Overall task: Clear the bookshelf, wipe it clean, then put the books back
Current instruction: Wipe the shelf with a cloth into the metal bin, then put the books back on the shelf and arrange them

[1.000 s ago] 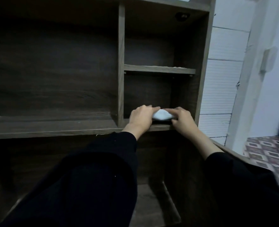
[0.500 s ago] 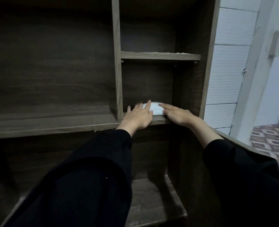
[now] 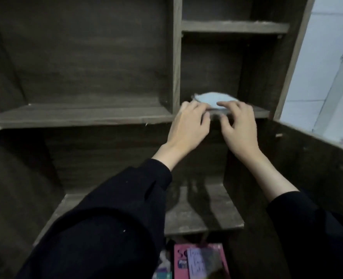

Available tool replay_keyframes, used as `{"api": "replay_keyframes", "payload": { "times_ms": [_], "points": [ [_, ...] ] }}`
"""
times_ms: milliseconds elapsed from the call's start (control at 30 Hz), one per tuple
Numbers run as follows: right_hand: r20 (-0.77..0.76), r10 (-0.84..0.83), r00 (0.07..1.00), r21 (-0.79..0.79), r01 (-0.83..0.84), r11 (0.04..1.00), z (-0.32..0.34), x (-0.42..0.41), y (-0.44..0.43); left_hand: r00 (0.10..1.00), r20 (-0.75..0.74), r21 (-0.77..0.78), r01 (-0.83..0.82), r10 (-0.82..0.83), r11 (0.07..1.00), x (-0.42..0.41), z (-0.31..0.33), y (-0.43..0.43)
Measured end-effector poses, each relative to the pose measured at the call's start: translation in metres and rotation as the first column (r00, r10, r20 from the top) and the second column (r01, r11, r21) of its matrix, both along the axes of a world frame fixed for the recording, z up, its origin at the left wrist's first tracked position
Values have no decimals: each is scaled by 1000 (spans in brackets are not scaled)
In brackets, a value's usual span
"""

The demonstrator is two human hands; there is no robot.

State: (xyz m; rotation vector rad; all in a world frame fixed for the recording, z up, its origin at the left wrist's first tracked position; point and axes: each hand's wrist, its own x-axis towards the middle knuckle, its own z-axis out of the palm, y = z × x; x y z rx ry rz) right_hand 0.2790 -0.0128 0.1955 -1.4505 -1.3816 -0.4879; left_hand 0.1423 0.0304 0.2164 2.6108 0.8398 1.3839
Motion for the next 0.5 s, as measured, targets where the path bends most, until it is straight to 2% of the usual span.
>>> {"api": "replay_keyframes", "payload": {
  "times_ms": [67,133,267,367,433,500],
  "points": [
    [-5,57,998,36,-57,998,-27,-30,-18,998,57,28,-28,27,999,-27,-28,-20],
    [-37,119,992,-11,-119,993,-65,-56,-32,998,21,-37,-61,62,997,-56,-67,-35],
    [-206,180,962,-269,-233,935,-161,-102,-56,986,-81,-313,-165,146,935,-115,-161,-60],
    [-371,144,918,-455,-315,833,-235,-130,-71,968,-142,-558,-252,208,791,-154,-235,-76],
    [-474,126,872,-507,-386,771,-279,-148,-79,953,-176,-669,-298,245,681,-174,-278,-88],
    [-621,63,781,-529,-477,702,-313,-165,-86,931,-229,-751,-355,284,557,-188,-314,-100]
  ]
}}
